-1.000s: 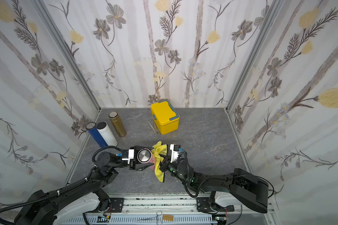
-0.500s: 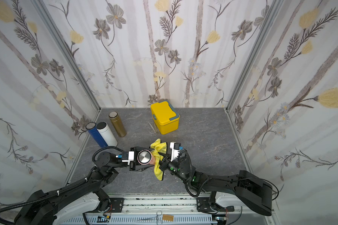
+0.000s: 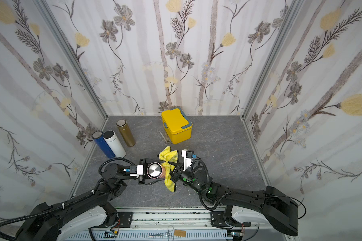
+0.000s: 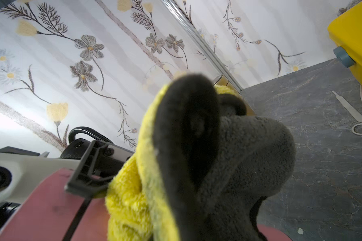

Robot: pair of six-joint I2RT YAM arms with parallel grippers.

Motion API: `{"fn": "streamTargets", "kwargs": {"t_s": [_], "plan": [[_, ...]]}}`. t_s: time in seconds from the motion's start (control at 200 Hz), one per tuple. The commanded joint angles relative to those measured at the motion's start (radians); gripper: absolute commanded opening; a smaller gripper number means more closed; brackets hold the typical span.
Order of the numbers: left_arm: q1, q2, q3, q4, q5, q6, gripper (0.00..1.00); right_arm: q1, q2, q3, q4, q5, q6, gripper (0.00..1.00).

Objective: Wipe the surface of the thermos
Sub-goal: Wipe the dirt from the surface of the thermos.

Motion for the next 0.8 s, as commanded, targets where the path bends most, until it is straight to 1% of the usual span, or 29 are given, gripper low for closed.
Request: {"fn": "streamTargets", "kwargs": {"t_s": [0.0, 0.085, 0.15, 0.215, 0.365, 0.43, 0.535, 0.61, 0.704, 0.749, 0.794], "plan": [[0.000, -0.002, 0.012, 0.054, 0.009, 0.026, 0.00, -0.007, 0.072, -0.049, 0.067, -0.025, 0.022, 0.00], [-0.002, -0.005, 0.011, 0.048, 0.019, 0.029, 0.00, -0.023, 0.146, -0.098, 0.171, -0.046, 0.031, 0.00], [-0.001, -0.006, 0.011, 0.044, 0.025, 0.034, 0.00, -0.034, 0.168, -0.099, 0.182, -0.066, 0.033, 0.00], [-0.002, -0.005, 0.011, 0.036, 0.029, 0.045, 0.00, -0.044, 0.156, -0.064, 0.141, -0.098, 0.021, 0.00], [-0.003, 0.005, 0.017, 0.017, 0.030, 0.064, 0.00, -0.045, 0.060, 0.062, -0.048, -0.134, -0.043, 0.00], [-0.003, 0.006, 0.021, 0.012, 0.040, 0.064, 0.00, -0.046, 0.033, 0.085, -0.068, -0.138, -0.052, 0.00], [-0.004, 0.003, 0.023, 0.004, 0.058, 0.071, 0.00, -0.046, 0.046, 0.060, -0.015, -0.145, -0.049, 0.00], [-0.007, 0.000, 0.022, -0.008, 0.066, 0.082, 0.00, -0.047, 0.111, 0.023, 0.028, -0.126, -0.023, 0.00], [-0.009, -0.003, 0.022, -0.023, 0.064, 0.094, 0.00, -0.053, 0.196, -0.044, 0.153, -0.133, -0.010, 0.00], [-0.009, -0.005, 0.022, -0.027, 0.062, 0.097, 0.00, -0.056, 0.213, -0.062, 0.185, -0.135, -0.008, 0.00], [-0.010, -0.005, 0.022, -0.029, 0.064, 0.099, 0.00, -0.058, 0.205, -0.063, 0.177, -0.140, -0.017, 0.00]]}}
